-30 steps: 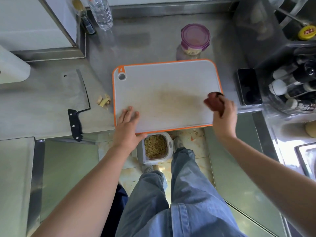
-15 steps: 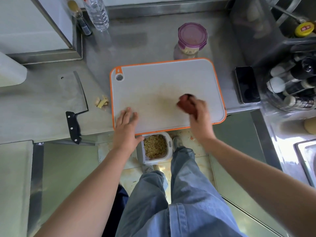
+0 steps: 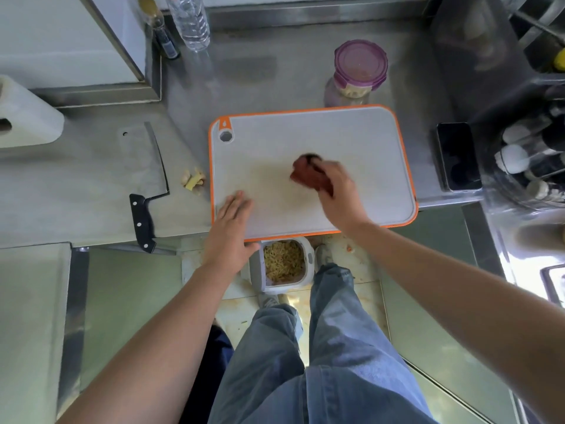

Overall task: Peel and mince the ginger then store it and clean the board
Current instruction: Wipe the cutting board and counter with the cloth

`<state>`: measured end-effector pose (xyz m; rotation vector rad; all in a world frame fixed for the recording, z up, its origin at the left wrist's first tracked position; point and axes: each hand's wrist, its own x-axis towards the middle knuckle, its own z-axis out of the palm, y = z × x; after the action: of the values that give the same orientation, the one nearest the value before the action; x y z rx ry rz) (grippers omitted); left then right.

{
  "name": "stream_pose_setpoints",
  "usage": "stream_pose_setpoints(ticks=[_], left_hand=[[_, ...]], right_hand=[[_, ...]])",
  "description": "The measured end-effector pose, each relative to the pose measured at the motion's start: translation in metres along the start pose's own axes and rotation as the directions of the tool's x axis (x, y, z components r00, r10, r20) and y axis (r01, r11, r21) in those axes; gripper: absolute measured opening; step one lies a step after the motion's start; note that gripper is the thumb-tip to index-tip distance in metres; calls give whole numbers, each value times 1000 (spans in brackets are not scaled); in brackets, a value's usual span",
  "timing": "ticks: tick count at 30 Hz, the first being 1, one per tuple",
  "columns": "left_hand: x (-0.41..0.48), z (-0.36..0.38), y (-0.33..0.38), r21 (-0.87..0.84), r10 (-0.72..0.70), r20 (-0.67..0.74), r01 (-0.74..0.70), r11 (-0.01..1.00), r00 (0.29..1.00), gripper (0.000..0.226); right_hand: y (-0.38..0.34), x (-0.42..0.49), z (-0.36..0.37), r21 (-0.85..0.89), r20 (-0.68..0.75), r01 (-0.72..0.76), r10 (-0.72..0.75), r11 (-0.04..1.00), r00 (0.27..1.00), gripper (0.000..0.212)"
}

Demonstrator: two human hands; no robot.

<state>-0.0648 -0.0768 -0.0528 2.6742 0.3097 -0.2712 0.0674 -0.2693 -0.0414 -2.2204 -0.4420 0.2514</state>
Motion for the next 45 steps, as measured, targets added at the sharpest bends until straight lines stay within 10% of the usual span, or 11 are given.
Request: stream_pose_setpoints(ticks=[7,13,19,25,31,36,42,45], left_hand=[[1,-3,2,-88,-23,-27,20,996,999,84],[1,-1,1,-81,-15,-37,11,997,999,83],[3,-3,4,-60,-13,-18,12,998,1000,82],[2,-2,3,-62,-15,-27,13,998,1000,82],[3,-2,3,-64,-7,-20,6,998,1000,81],[4,-2,4,-55,-20,-8,20,998,1000,81],[4,0,3,-52,-25,-7,25,998,1000,83],[5,1,2,-45,-24,-2,24,999,1000,83]], right_hand=[[2,10,33,-105,287,156,-120,982,950,63],[-8,-34,-6,-44,677,135,-70,990,733,55],[-11,0,-9,5,352,33,-32,999,935,60],[-8,-43,-9,-46,635,60,-17,997,772,55],[-10,-29,-14,-33,269,-21,29,999,963,57],[-19,-56,-8,-6,591,-35,32,999,806,54],[-9,-40,-5,-30,180,-105,108,994,978,57],[-18,-53,-3,19,504,-139,111,990,857,53]])
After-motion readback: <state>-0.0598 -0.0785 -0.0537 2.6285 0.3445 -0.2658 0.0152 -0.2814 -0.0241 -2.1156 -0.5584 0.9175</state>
